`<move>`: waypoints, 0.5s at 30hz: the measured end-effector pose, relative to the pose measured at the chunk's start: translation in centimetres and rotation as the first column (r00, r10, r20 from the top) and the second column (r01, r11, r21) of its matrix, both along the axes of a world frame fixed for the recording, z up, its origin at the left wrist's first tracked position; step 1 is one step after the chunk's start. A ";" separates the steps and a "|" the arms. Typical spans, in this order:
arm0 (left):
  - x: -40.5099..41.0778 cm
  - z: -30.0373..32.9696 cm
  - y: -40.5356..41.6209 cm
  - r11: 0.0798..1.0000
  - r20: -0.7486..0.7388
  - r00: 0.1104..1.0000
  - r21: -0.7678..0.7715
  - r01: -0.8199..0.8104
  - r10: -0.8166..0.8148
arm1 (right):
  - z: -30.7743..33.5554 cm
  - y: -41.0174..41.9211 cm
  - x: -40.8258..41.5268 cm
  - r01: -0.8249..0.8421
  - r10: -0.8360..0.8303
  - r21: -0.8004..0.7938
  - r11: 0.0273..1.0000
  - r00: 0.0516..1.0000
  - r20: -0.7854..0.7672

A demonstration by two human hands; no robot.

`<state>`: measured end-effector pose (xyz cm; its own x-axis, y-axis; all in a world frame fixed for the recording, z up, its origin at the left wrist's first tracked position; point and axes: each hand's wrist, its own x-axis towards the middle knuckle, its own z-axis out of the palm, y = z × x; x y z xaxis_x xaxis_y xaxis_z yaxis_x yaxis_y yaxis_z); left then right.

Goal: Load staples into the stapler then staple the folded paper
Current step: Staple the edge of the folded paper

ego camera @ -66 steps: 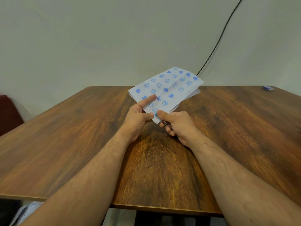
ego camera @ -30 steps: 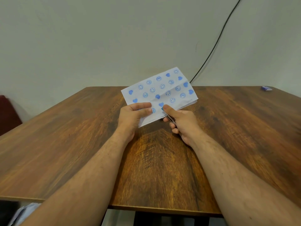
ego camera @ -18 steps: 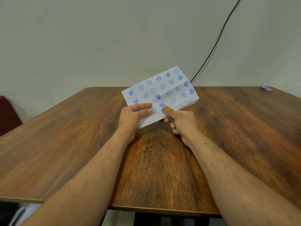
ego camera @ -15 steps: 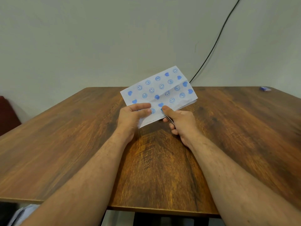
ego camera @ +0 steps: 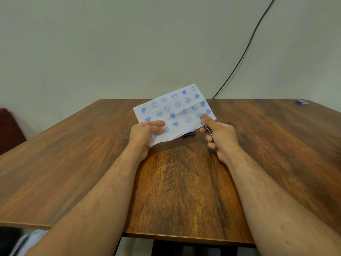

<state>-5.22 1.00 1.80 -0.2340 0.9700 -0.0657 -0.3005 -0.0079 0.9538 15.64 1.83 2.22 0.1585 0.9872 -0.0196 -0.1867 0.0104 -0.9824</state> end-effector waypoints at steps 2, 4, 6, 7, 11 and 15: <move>0.0 -0.1 0.1 1.000 0.014 1.000 -0.004 -0.001 0.001 | 0.0 0.0 0.0 0.002 -0.002 -0.004 1.000 1.000 0.006; 0.0 -0.1 0.1 1.000 0.008 1.000 -0.014 0.001 -0.001 | 0.0 0.0 0.1 0.008 -0.008 -0.015 1.000 1.000 0.021; 0.0 0.0 0.0 1.000 -0.005 1.000 -0.015 0.001 -0.002 | 0.0 0.0 0.2 0.015 -0.014 -0.015 1.000 0.999 0.044; 0.0 0.0 -0.1 1.000 -0.013 1.000 -0.016 0.001 -0.001 | 0.0 0.0 0.2 0.022 -0.022 -0.012 1.000 0.998 0.062; 0.1 0.0 -0.1 1.000 -0.042 0.999 -0.008 -0.001 0.000 | -0.1 0.2 0.3 0.045 -0.044 -0.005 0.999 0.994 0.102; 0.1 0.0 -0.2 1.000 -0.070 0.998 -0.011 -0.007 0.006 | -0.2 0.2 0.3 0.063 -0.061 -0.016 0.998 0.990 0.125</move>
<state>-5.15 0.81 1.83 -0.2445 0.9678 -0.0602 -0.2334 0.0015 0.9724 15.93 2.04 2.06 0.2217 0.9750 -0.0150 -0.0623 -0.0012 -0.9981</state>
